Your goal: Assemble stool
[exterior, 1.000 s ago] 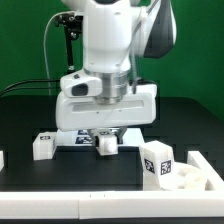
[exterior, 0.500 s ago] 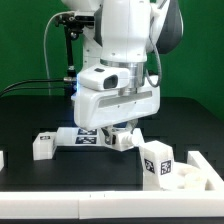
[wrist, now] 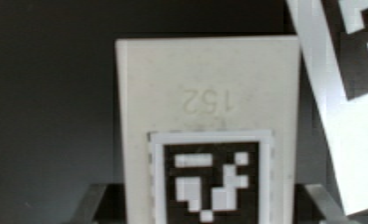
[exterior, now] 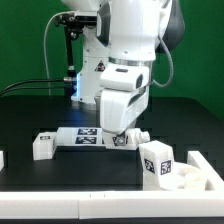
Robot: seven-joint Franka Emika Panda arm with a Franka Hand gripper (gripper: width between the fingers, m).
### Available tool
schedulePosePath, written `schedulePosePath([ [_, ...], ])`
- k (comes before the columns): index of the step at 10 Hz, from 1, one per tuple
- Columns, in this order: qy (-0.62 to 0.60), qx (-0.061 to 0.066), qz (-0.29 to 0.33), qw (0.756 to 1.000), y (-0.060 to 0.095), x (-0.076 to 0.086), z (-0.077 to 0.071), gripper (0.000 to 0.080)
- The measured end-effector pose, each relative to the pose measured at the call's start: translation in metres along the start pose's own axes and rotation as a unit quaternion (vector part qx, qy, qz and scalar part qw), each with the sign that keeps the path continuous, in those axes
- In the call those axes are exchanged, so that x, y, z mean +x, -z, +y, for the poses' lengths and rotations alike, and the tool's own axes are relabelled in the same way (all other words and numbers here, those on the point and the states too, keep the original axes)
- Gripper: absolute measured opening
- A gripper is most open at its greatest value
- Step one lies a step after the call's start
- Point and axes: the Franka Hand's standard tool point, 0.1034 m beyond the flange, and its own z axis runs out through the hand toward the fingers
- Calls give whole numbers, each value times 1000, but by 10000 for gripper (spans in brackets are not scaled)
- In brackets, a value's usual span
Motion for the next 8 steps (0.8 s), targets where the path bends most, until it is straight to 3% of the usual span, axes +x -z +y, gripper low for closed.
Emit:
schedulePosePath([
  [4,146,-2,-10,989,-1,-7,2,333],
  [6,308,-2,-17,951,4,-10,16,333],
  [8,365,1,-21,931,3,-9,13,333],
])
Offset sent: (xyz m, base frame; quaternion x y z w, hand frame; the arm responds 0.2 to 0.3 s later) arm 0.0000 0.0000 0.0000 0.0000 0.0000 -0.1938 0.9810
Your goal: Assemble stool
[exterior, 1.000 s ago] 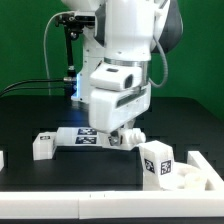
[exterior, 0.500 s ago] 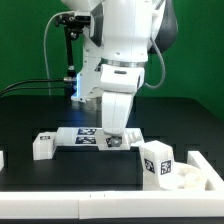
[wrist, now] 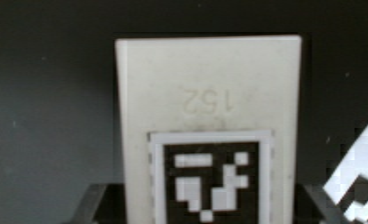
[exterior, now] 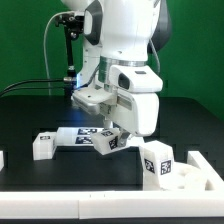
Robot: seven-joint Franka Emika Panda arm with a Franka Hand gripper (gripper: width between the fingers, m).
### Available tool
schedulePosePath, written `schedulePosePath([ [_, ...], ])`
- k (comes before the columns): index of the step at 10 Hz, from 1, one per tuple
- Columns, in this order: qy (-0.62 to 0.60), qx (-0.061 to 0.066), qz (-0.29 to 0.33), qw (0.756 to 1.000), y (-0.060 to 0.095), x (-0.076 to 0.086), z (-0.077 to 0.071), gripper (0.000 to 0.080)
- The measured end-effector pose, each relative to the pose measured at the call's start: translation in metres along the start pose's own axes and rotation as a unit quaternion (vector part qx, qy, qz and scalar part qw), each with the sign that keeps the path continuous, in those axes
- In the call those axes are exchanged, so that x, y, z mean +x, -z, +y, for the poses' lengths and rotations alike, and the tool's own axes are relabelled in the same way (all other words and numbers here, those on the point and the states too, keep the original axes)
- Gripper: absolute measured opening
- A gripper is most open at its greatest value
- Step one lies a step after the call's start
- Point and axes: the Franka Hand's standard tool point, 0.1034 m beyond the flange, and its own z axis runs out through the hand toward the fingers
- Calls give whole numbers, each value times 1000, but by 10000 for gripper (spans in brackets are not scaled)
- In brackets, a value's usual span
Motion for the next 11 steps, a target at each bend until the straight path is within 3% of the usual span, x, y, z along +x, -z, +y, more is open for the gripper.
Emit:
schedulePosePath([
  [4,145,8,-13,989,-2,-5,-5,333],
  [7,298,54,16,953,-16,1,-21,333],
  [10,359,58,22,931,-19,-3,-25,333],
  [11,354,58,22,933,-19,-4,-25,405],
])
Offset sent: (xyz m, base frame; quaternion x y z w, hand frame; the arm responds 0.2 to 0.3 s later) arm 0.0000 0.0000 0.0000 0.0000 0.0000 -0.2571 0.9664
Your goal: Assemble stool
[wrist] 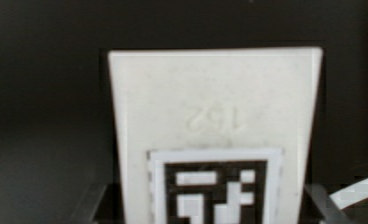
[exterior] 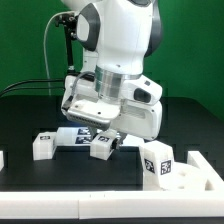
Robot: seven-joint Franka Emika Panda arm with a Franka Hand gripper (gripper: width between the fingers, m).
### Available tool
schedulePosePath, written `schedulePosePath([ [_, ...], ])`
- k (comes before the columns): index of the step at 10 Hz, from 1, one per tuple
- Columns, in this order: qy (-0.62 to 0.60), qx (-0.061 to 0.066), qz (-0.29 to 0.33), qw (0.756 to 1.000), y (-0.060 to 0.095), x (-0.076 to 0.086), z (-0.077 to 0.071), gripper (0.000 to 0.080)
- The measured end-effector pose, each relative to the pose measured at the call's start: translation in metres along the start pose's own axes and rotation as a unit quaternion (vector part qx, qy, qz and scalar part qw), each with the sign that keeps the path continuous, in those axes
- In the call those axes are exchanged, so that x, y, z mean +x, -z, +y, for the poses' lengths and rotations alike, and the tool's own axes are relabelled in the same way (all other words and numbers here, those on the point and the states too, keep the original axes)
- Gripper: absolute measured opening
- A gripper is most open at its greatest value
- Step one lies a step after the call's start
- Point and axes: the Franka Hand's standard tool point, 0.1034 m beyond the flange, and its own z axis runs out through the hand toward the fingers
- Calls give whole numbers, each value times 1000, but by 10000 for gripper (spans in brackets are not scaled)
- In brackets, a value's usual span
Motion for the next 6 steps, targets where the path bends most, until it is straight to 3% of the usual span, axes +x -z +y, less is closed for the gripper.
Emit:
schedulePosePath([
  [1,-9,0,0,1000,0,0,0,405],
  [2,-26,-1,-2,1000,2,-1,0,572],
  [3,-41,-3,-14,999,12,-5,0,634],
  [6,-218,-12,-41,975,42,-15,7,649],
])
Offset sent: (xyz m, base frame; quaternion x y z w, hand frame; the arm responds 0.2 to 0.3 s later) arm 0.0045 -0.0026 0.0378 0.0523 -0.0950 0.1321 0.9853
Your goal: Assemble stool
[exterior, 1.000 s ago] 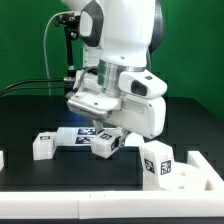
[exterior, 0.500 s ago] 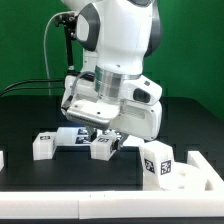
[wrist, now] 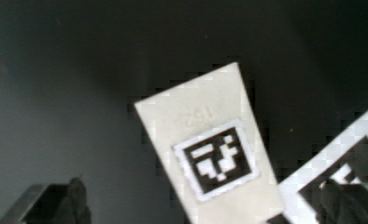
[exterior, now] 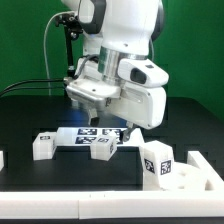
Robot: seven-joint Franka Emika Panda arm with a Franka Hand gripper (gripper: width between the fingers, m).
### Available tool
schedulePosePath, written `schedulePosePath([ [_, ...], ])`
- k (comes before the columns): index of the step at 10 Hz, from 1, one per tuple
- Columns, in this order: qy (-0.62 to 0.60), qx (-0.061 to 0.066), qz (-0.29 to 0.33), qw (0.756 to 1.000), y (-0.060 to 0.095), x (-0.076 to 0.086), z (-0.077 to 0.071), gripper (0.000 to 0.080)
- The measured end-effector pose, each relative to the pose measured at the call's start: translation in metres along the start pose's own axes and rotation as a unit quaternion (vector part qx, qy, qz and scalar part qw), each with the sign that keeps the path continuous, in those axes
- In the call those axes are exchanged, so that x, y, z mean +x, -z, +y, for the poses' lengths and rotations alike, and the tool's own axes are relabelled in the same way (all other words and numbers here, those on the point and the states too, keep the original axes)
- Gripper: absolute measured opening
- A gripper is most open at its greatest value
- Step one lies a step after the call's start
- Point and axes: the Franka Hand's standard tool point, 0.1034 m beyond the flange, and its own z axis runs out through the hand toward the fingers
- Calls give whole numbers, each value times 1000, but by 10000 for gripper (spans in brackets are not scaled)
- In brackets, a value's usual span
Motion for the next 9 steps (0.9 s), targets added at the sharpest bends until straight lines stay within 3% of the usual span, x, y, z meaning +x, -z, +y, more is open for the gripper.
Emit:
schedulePosePath([
  [4,-245,2,-15,969,13,-4,21,649],
  [5,-304,11,-17,953,13,-1,20,649],
  [8,-386,10,-15,922,13,-1,20,649],
  [9,-453,13,-10,891,11,-6,15,649],
])
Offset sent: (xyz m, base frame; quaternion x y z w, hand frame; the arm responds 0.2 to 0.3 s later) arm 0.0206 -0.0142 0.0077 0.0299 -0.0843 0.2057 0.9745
